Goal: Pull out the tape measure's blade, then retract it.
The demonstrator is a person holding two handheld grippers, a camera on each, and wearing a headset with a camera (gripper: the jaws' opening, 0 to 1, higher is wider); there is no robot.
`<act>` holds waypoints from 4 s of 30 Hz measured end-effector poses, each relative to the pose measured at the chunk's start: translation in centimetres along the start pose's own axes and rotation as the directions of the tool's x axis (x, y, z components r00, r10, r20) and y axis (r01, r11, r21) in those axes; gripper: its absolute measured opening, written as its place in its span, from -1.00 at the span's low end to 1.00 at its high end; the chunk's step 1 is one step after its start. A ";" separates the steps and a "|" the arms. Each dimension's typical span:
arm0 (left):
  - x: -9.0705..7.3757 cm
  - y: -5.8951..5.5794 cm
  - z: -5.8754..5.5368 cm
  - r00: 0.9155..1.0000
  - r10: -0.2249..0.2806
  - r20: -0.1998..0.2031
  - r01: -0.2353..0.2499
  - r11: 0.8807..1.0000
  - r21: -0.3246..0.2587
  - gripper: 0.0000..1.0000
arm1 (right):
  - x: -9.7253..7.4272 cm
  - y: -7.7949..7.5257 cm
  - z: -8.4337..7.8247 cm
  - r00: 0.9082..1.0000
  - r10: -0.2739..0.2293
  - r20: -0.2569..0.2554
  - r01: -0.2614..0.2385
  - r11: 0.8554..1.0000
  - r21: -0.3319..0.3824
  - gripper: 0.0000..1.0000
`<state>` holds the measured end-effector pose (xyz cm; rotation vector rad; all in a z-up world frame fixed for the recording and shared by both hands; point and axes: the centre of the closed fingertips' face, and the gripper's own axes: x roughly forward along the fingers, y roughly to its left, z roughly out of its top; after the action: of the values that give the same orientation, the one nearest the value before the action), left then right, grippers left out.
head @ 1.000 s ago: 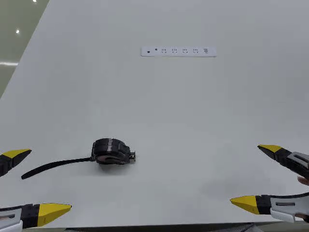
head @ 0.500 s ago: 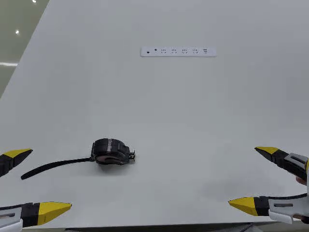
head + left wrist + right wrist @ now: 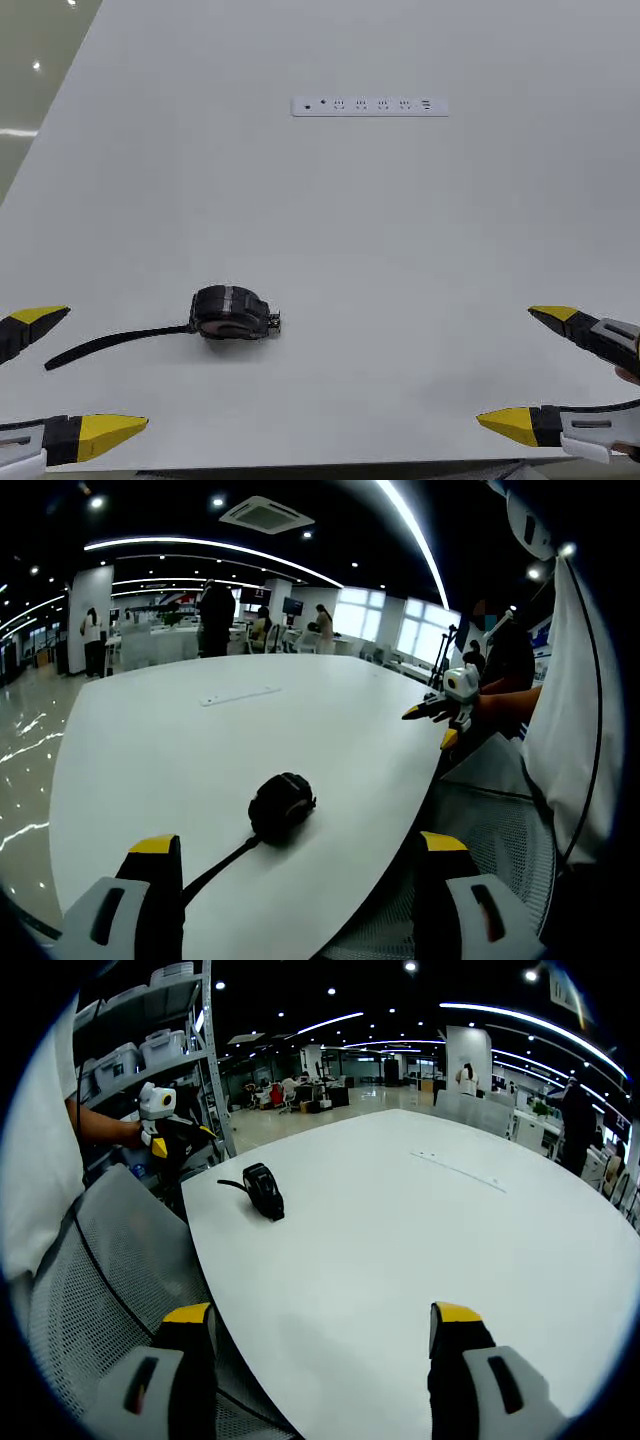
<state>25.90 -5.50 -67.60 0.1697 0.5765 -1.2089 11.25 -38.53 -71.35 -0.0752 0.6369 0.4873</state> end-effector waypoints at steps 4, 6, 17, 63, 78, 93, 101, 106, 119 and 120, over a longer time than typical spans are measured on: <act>0.1 0.0 0.2 1.000 0.000 0.000 0.000 1.000 0.002 0.84 | 0.2 0.1 0.0 1.000 0.007 -0.006 -0.007 1.000 -0.002 0.77; 0.1 0.2 0.2 1.000 0.003 -0.001 -0.003 1.000 0.010 0.84 | 0.2 0.1 0.0 1.000 0.008 -0.005 -0.008 1.000 -0.002 0.77; 1.1 0.4 0.1 0.999 -0.035 -0.014 0.035 0.999 0.020 0.77 | 0.9 0.1 0.4 0.999 0.034 -0.003 -0.034 0.999 -0.025 0.72; 8.2 -0.4 -1.4 0.982 -0.181 -0.051 0.184 0.981 0.057 0.67 | 9.0 2.0 2.0 0.980 0.182 0.081 -0.177 0.982 -0.062 0.59; 10.8 0.9 -1.7 0.979 -0.185 -0.079 0.191 0.979 0.071 0.53 | 12.0 3.0 2.8 0.972 0.222 0.073 -0.216 0.973 -0.086 0.56; 12.7 2.1 -2.7 0.965 -0.223 -0.139 0.236 0.968 0.090 0.24 | 12.9 3.4 3.3 0.966 0.247 0.078 -0.241 0.967 -0.081 0.54; 13.2 2.5 -2.9 0.960 -0.232 -0.155 0.248 0.964 0.093 0.03 | 12.8 3.3 3.2 0.966 0.245 0.082 -0.240 0.968 -0.066 0.53; 13.5 2.5 -2.9 0.959 -0.231 -0.161 0.250 0.962 0.111 -0.05 | 12.8 3.3 3.0 0.966 0.246 0.081 -0.241 0.969 -0.058 0.52; 14.0 2.3 -3.2 0.947 -0.263 -0.185 0.285 0.952 0.109 -0.30 | 12.7 3.6 2.8 0.963 0.257 0.085 -0.254 0.966 -0.045 0.48; 14.1 2.3 -3.2 0.947 -0.262 -0.187 0.286 0.952 0.112 -0.31 | 12.7 3.6 2.8 0.963 0.257 0.085 -0.254 0.966 -0.045 0.48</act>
<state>30.25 -15.00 -77.79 0.3203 0.6810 -1.5174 19.96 -29.47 -76.22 -0.0025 0.5518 0.7472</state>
